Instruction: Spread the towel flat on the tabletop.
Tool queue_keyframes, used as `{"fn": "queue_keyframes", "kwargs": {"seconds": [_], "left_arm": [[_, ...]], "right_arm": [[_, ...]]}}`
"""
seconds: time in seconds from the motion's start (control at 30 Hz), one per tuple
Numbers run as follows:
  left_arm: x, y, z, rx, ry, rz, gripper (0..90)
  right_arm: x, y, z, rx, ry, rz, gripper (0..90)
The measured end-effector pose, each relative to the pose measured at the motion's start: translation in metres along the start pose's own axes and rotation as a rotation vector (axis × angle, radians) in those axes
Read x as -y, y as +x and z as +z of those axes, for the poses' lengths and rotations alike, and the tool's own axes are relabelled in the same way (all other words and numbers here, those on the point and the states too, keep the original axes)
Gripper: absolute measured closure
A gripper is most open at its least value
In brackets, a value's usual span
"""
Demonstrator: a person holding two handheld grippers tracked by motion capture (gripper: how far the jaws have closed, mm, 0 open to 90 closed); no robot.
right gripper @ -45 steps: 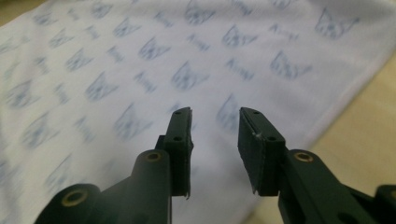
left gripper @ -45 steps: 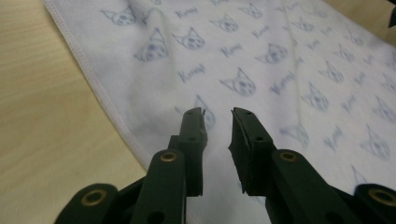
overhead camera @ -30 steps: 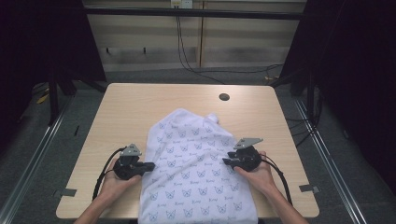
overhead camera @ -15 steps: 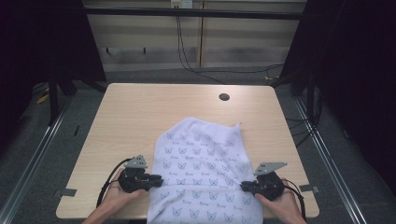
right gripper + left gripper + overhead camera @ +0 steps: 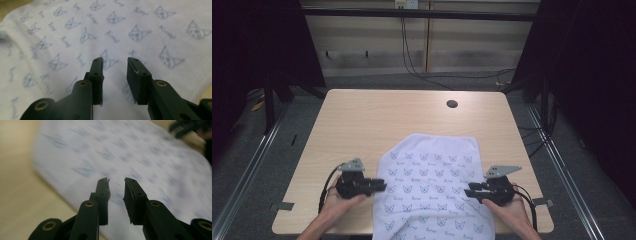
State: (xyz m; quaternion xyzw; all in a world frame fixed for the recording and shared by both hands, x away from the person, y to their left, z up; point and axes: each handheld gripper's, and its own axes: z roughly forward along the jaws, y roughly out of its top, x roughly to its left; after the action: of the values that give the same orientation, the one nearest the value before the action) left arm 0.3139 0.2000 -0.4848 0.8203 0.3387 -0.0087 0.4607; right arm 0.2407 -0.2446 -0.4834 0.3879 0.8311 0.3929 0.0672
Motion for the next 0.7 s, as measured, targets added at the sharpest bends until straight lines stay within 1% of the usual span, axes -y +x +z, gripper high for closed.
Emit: {"fn": "queue_keyframes", "kwargs": {"seconds": [0.03, 0.1, 0.13, 0.17, 0.2, 0.23, 0.27, 0.3, 0.33, 0.37, 0.4, 0.43, 0.47, 0.5, 0.53, 0.57, 0.6, 0.63, 0.67, 0.7], "left_arm": [[-0.005, 0.009, 0.003, -0.029, -0.010, -0.015, 72.9], [-0.015, 0.026, 0.011, -0.101, 0.001, -0.008, 68.5], [-0.019, 0.034, 0.016, -0.119, 0.001, -0.026, 66.8], [-0.023, 0.042, 0.020, -0.133, -0.004, -0.047, 64.4], [-0.026, 0.049, 0.024, -0.137, -0.017, -0.065, 63.3], [-0.028, 0.056, 0.027, -0.133, -0.029, -0.087, 61.9], [-0.030, 0.059, 0.031, -0.137, -0.021, -0.106, 60.7], [-0.030, 0.062, 0.036, -0.143, -0.014, -0.109, 59.4], [-0.029, 0.062, 0.040, -0.151, -0.002, -0.113, 59.2], [-0.028, 0.061, 0.043, -0.154, -0.004, -0.119, 58.6], [-0.028, 0.060, 0.044, -0.140, -0.004, -0.135, 59.2], [-0.028, 0.058, 0.046, -0.126, 0.005, -0.129, 60.4], [-0.028, 0.054, 0.046, -0.144, 0.022, -0.100, 65.6], [-0.029, 0.050, 0.047, -0.159, 0.041, -0.079, 70.8], [-0.029, 0.047, 0.047, -0.146, 0.055, -0.068, 77.0], [-0.028, 0.045, 0.047, -0.164, 0.062, -0.049, 82.0], [-0.027, 0.045, 0.046, -0.158, 0.061, -0.050, 85.9], [-0.027, 0.045, 0.044, -0.151, 0.055, -0.057, 86.8], [-0.027, 0.045, 0.041, -0.151, 0.037, -0.065, 87.0], [-0.028, 0.045, 0.038, -0.137, 0.026, -0.071, 87.1]], "right_arm": [[-0.004, -0.002, 0.006, -0.001, 0.003, -0.004, 65.4], [-0.010, -0.007, 0.017, 0.005, 0.003, -0.007, 64.0], [-0.013, -0.009, 0.021, -0.001, 0.008, -0.005, 63.5], [-0.016, -0.011, 0.025, 0.002, 0.008, -0.012, 63.0], [-0.017, -0.013, 0.028, 0.009, 0.009, -0.004, 62.5], [-0.018, -0.015, 0.030, 0.009, 0.011, 0.002, 62.3], [-0.018, -0.015, 0.031, 0.008, 0.013, 0.005, 62.0], [-0.018, -0.016, 0.032, 0.009, 0.020, 0.002, 61.6], [-0.017, -0.016, 0.032, 0.003, 0.020, 0.004, 61.4], [-0.015, -0.016, 0.032, -0.008, 0.015, -0.003, 61.4], [-0.014, -0.015, 0.031, -0.015, 0.017, -0.003, 61.4], [-0.014, -0.015, 0.030, -0.028, 0.007, -0.008, 61.3], [-0.013, -0.016, 0.029, -0.048, -0.004, -0.005, 62.4], [-0.013, -0.016, 0.029, -0.060, -0.015, -0.005, 63.1], [-0.013, -0.016, 0.028, -0.045, -0.012, -0.011, 64.4], [-0.012, -0.016, 0.028, -0.044, -0.010, -0.020, 64.8], [-0.012, -0.016, 0.029, -0.054, -0.004, -0.009, 65.3], [-0.011, -0.016, 0.031, -0.050, 0.003, -0.017, 67.4], [-0.010, -0.015, 0.032, -0.042, 0.017, -0.026, 67.7], [-0.010, -0.013, 0.033, -0.050, 0.014, -0.022, 67.9]]}}
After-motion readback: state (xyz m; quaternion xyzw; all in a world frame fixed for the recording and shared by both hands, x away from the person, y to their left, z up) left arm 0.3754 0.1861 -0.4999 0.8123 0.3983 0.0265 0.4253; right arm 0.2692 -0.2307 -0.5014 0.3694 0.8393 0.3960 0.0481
